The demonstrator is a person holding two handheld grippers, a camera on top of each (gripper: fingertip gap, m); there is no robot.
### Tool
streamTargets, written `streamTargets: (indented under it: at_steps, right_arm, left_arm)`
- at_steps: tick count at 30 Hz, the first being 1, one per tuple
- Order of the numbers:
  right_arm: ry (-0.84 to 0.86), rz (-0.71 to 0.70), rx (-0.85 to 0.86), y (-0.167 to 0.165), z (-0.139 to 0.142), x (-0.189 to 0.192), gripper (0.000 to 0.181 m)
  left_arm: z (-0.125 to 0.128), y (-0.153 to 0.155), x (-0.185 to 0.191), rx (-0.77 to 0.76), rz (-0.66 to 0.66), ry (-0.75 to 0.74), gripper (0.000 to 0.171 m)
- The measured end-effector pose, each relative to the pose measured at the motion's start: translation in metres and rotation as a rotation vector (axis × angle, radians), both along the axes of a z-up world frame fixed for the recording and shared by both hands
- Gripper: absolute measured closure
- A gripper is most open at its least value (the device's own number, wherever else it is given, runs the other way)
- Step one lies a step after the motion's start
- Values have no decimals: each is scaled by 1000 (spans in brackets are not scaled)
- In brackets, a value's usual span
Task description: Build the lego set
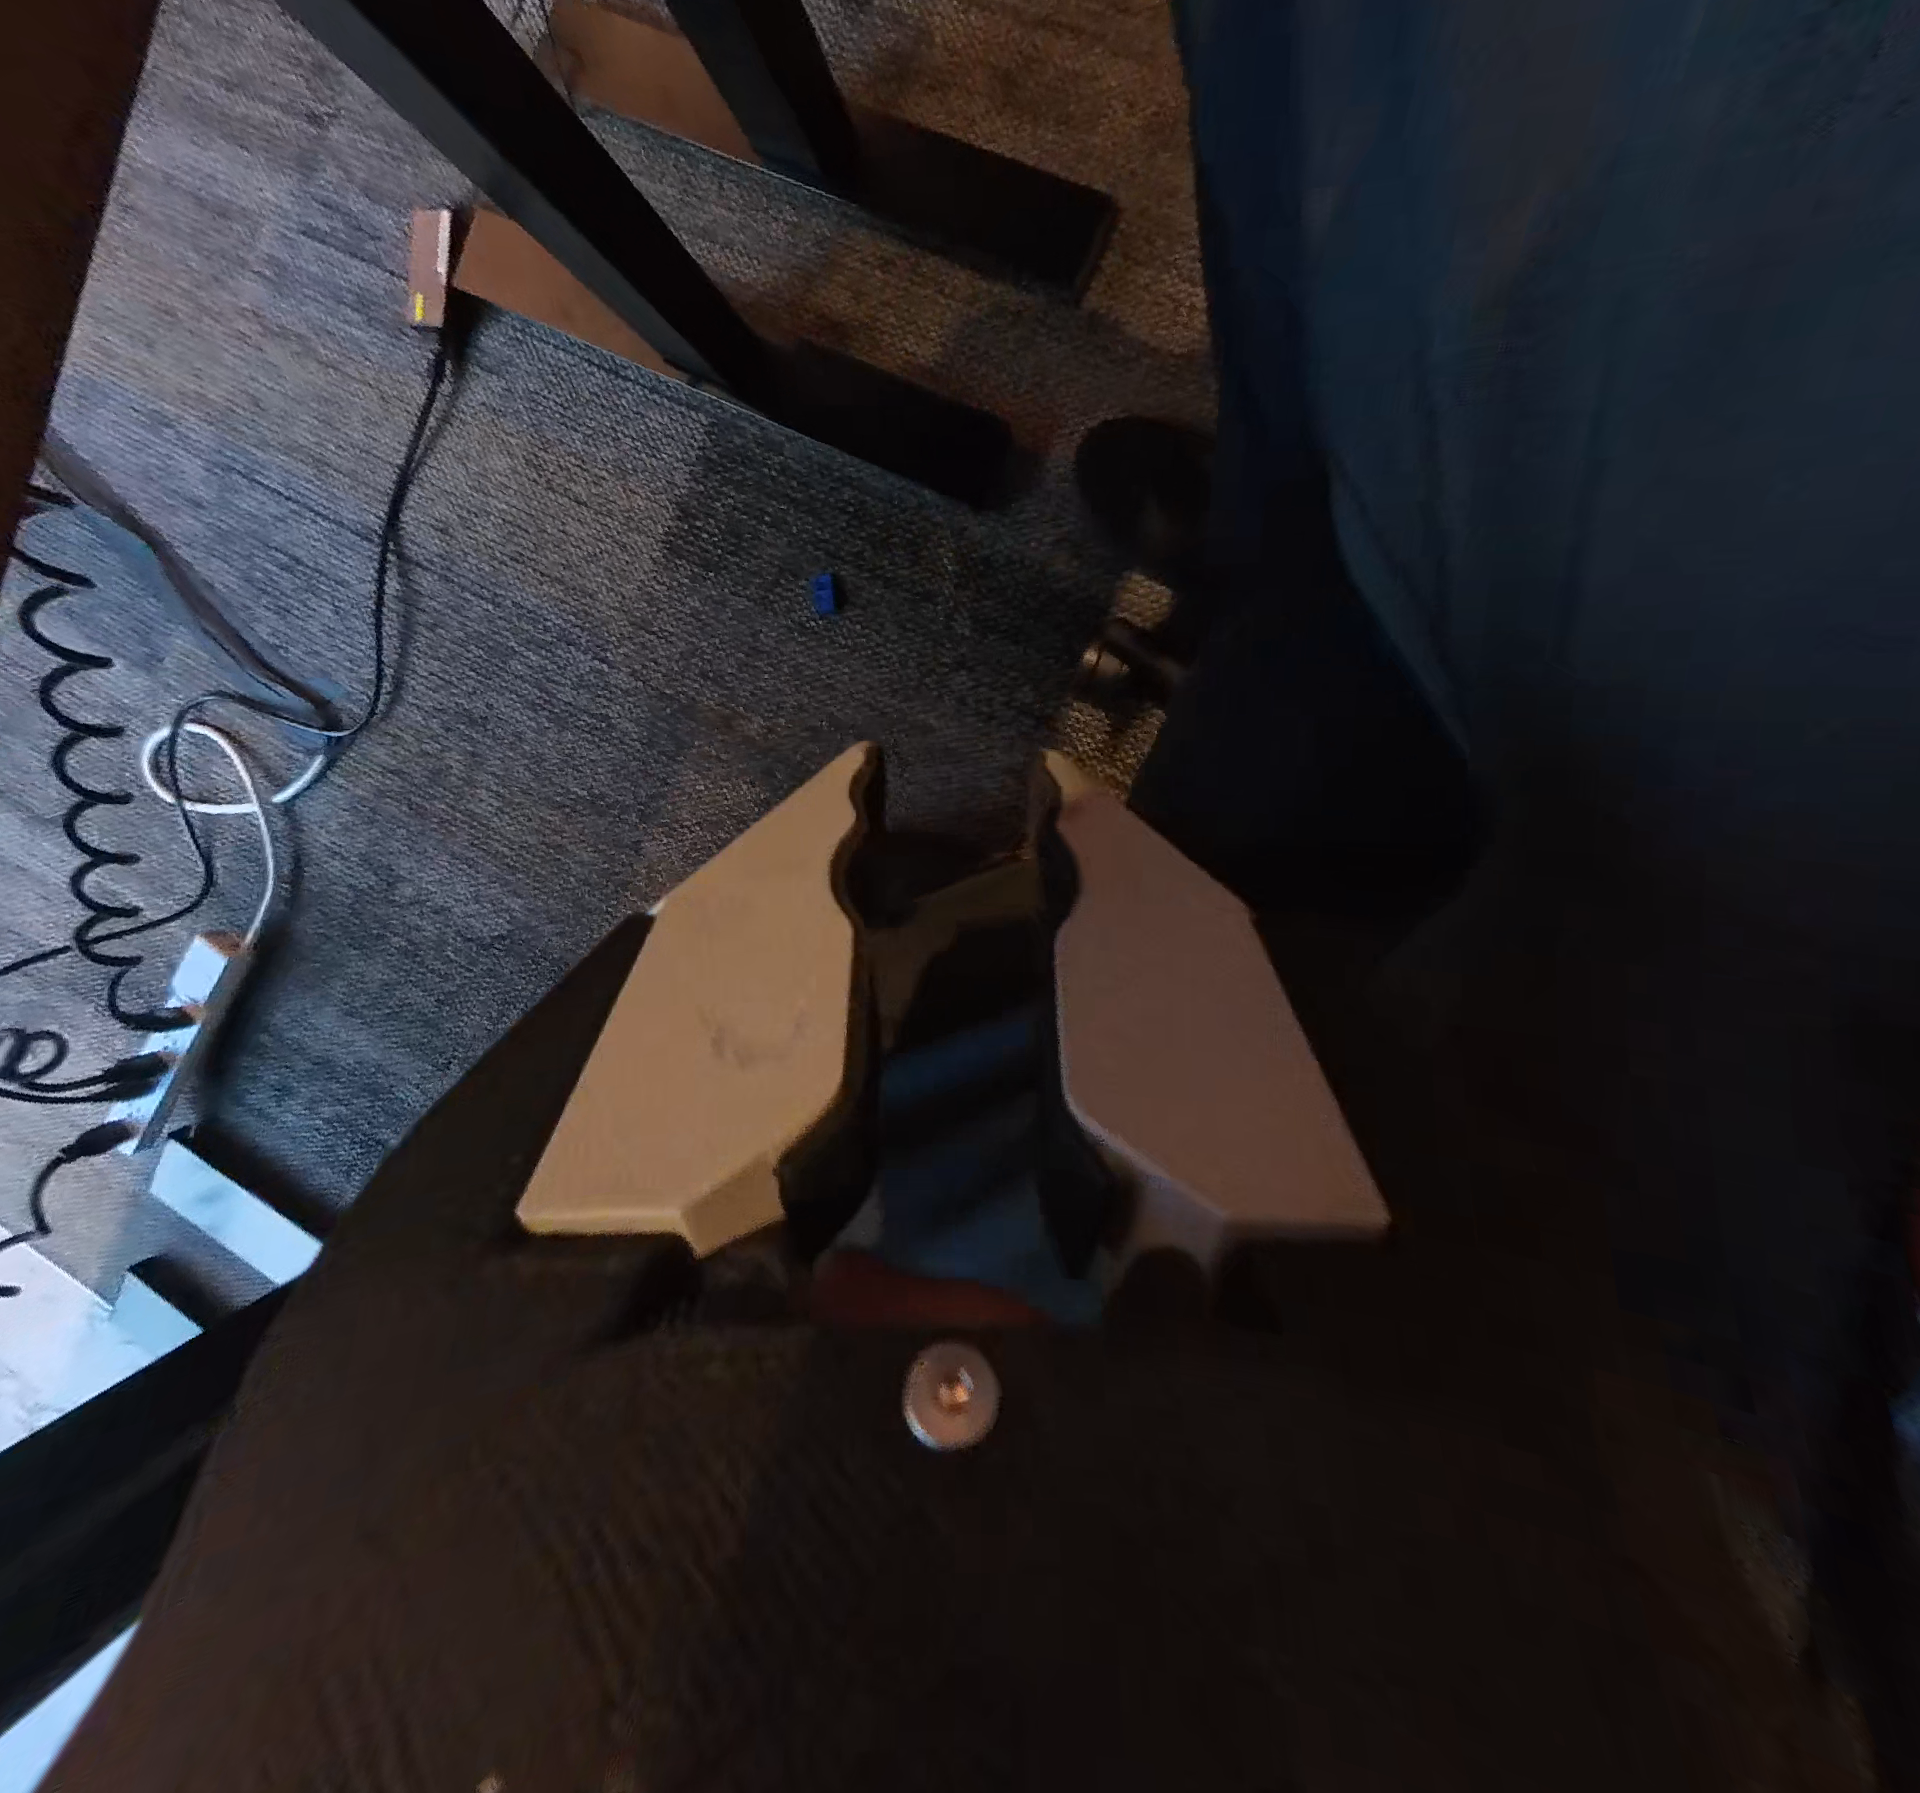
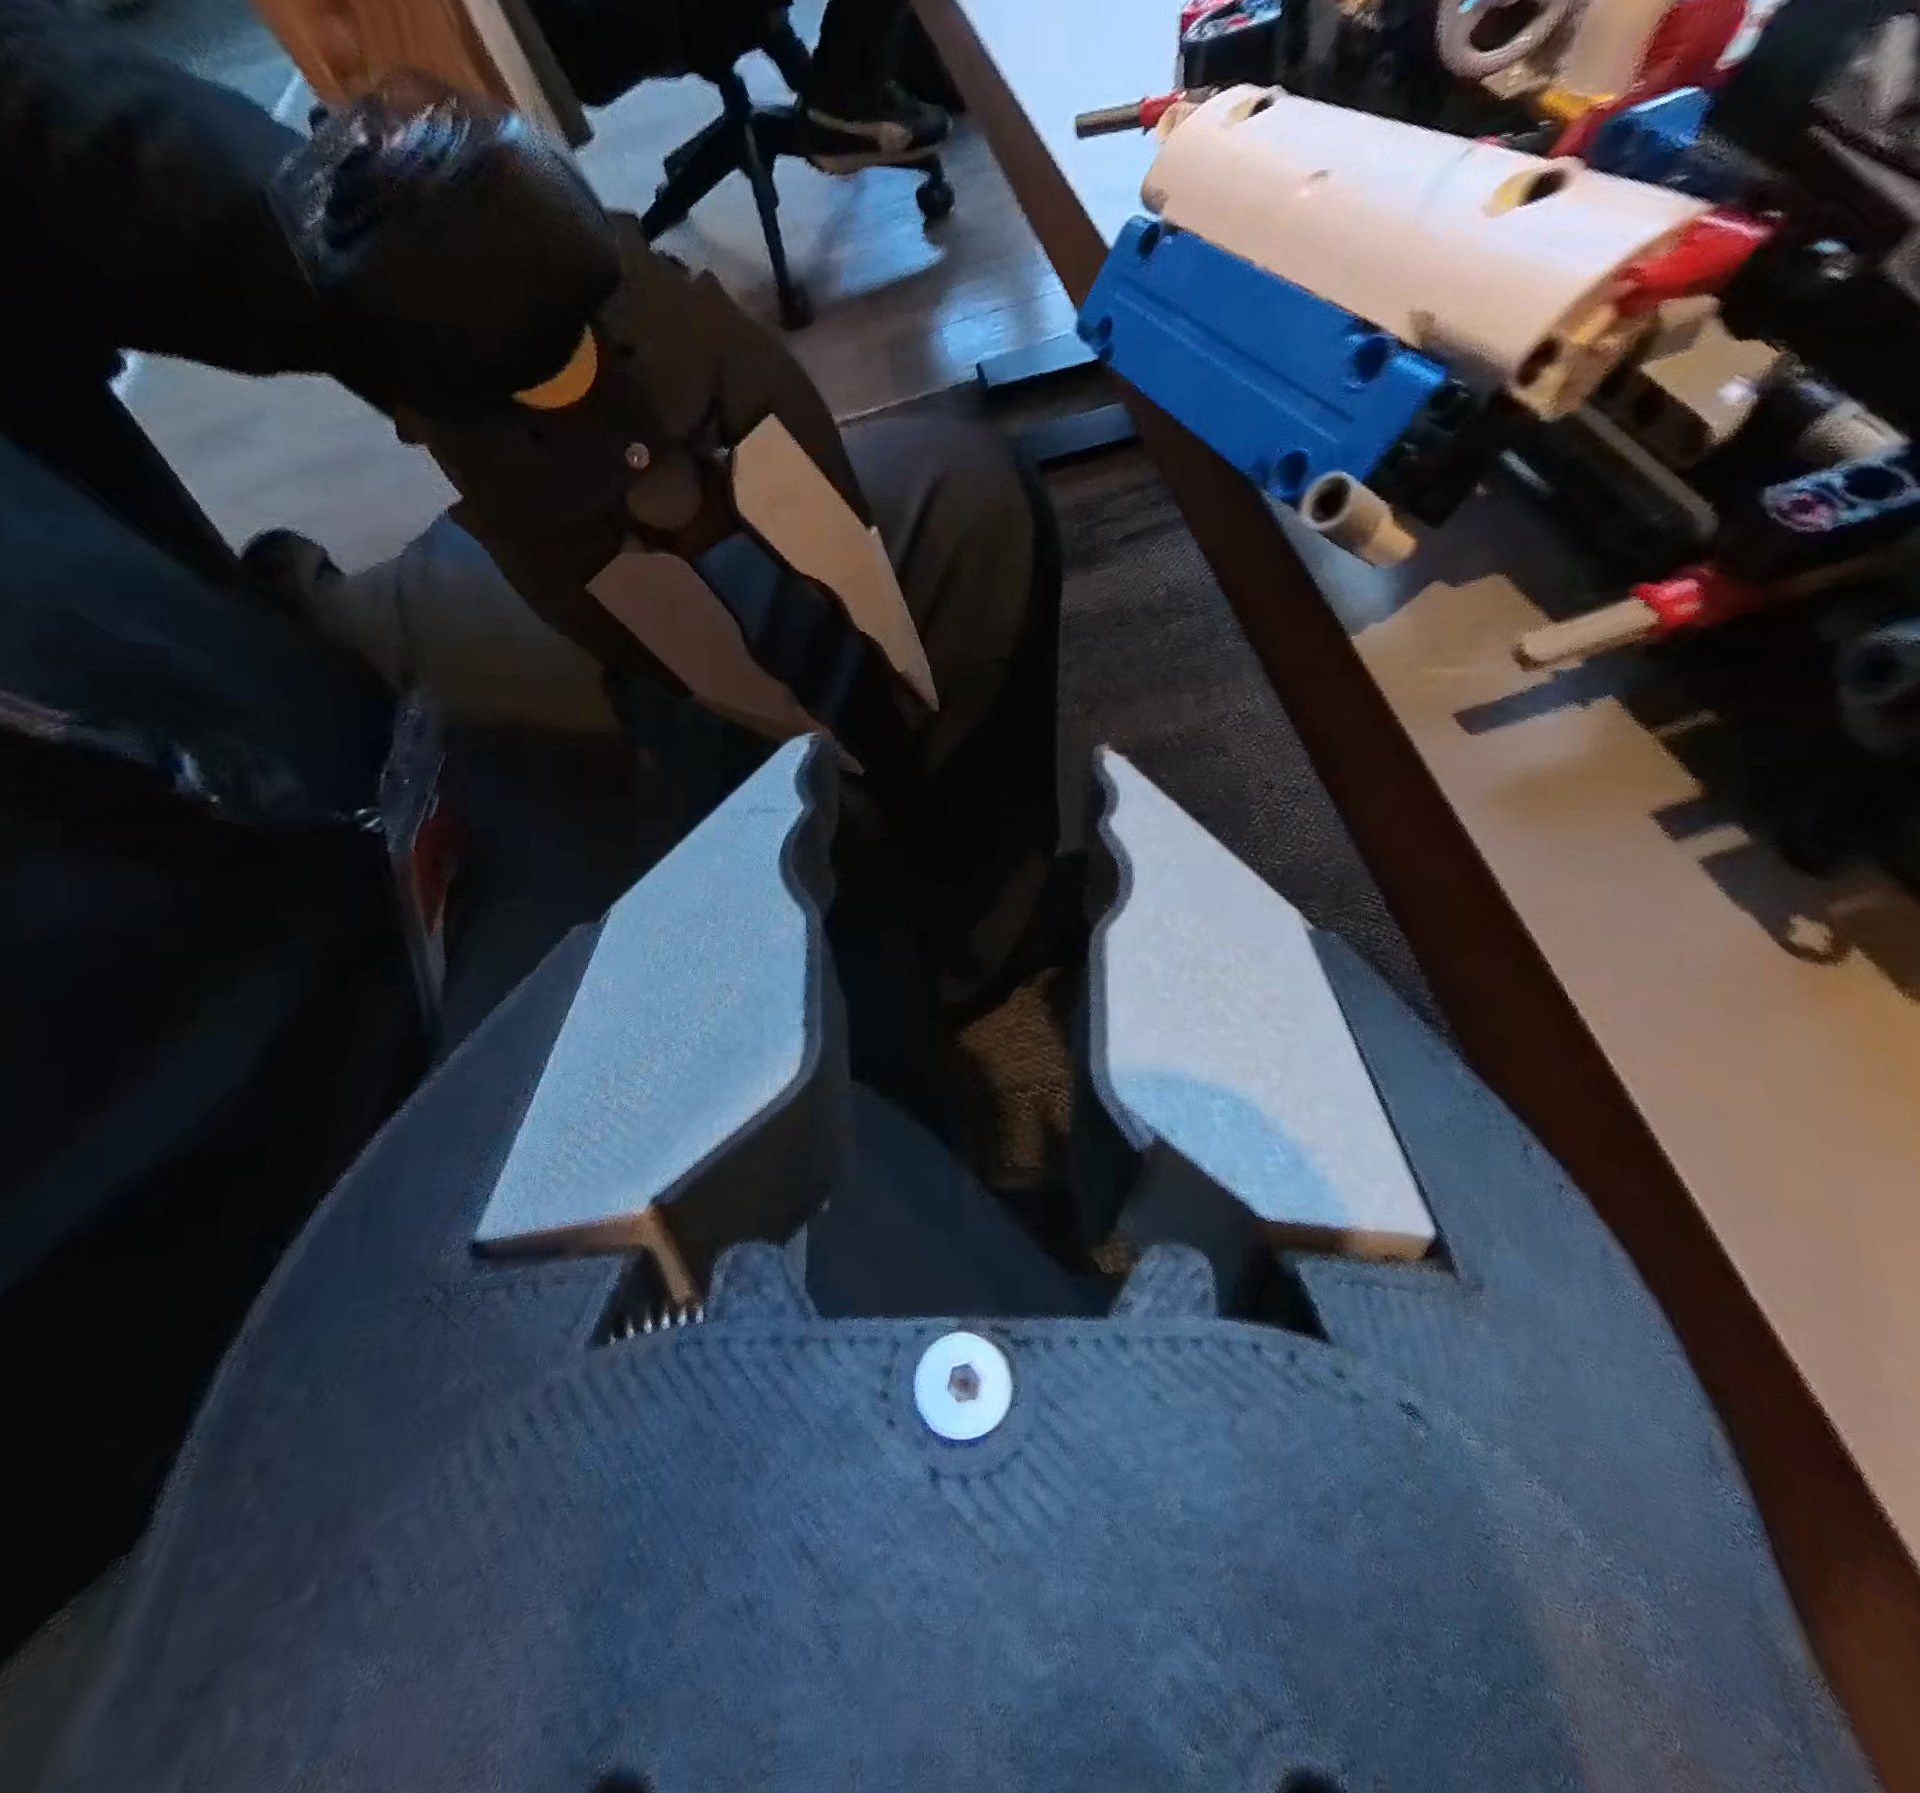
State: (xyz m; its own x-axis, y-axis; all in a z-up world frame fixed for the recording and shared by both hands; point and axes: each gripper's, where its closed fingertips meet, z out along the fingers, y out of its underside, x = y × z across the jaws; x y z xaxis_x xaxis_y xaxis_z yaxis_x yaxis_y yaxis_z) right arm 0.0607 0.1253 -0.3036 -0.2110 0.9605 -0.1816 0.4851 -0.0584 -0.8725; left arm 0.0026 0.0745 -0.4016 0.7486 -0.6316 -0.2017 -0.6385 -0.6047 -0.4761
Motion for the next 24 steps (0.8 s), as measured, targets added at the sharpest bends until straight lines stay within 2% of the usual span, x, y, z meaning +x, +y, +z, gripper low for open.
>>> streamTargets:
  at_steps: [5, 7, 10, 13, 18, 20, 24]
  right_arm:
    - [-21, 101, 92, -13, -14, -4, 136]
    - [-27, 121, 125, -14, -21, -5, 138]
    - [-31, 123, 100, -18, -24, -8, 139]
    - [-72, 139, 90, -23, -34, -3, 137]
    - [-11, 189, 115, -38, -13, -5, 133]
    - [10, 188, 108, -41, -7, -7, 132]
    - [-8, 175, 123, -39, -11, -2, 134]
  left_arm:
    - [-3, 5, -4, -21, 2, -22, 146]
    - [-6, 5, 0, -41, 25, -77, 146]
    - [-20, -3, 2, -117, 26, -92, 143]
    - [-16, -8, 3, -109, 18, -75, 143]
    - [4, -10, 19, -46, -41, -86, 145]
    - [2, -13, 23, -54, -52, -64, 144]
    - [-8, -20, 20, -34, -99, 78, 145]
